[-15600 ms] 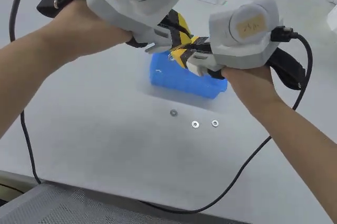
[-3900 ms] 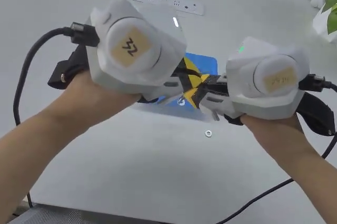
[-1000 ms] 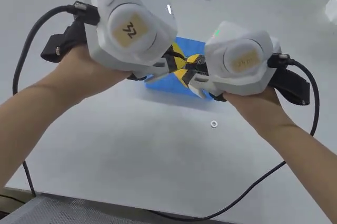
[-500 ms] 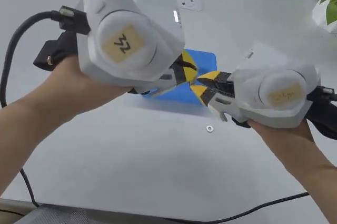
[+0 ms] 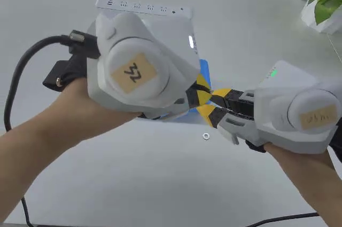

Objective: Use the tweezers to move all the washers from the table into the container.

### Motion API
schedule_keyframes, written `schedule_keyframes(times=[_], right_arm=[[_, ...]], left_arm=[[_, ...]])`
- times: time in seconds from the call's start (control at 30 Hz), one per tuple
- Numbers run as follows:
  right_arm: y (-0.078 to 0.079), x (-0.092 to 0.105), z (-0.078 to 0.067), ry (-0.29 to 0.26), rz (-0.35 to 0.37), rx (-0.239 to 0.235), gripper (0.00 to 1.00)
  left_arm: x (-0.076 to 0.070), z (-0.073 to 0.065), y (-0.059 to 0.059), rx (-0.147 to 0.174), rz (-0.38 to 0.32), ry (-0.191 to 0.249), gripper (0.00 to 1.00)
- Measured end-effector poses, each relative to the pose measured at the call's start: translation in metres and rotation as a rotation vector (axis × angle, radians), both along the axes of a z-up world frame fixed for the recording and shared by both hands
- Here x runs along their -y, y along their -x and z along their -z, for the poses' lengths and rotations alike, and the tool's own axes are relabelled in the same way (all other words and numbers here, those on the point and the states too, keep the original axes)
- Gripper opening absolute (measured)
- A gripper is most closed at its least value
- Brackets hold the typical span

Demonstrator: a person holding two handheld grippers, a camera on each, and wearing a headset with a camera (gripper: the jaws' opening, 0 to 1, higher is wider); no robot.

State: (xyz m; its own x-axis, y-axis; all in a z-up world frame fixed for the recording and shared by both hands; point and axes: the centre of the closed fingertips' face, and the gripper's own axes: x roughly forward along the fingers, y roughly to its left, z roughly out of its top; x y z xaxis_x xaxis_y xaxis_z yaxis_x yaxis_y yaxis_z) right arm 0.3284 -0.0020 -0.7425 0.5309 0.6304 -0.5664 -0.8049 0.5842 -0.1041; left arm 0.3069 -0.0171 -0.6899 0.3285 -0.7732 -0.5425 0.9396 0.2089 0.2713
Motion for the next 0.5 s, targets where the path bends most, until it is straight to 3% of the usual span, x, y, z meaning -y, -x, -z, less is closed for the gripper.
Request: schedule_keyframes(times=[0.17, 0.33, 0.5], right_arm=[[0.008, 0.004, 0.002, 0.01, -0.003, 0.008, 0.06], [0.012, 0.009, 0.013, 0.054, -0.001, 0.005, 0.06], [0.012, 0.013, 0.022, 0.064, 0.002, -0.002, 0.06]], left_arm=[[0.009, 0.003, 0.004, -0.003, 0.025, -0.006, 0.0], [0.012, 0.005, 0.009, -0.023, 0.034, -0.011, 0.0], [0.014, 0.009, 0.011, -0.03, 0.041, -0.02, 0.0]])
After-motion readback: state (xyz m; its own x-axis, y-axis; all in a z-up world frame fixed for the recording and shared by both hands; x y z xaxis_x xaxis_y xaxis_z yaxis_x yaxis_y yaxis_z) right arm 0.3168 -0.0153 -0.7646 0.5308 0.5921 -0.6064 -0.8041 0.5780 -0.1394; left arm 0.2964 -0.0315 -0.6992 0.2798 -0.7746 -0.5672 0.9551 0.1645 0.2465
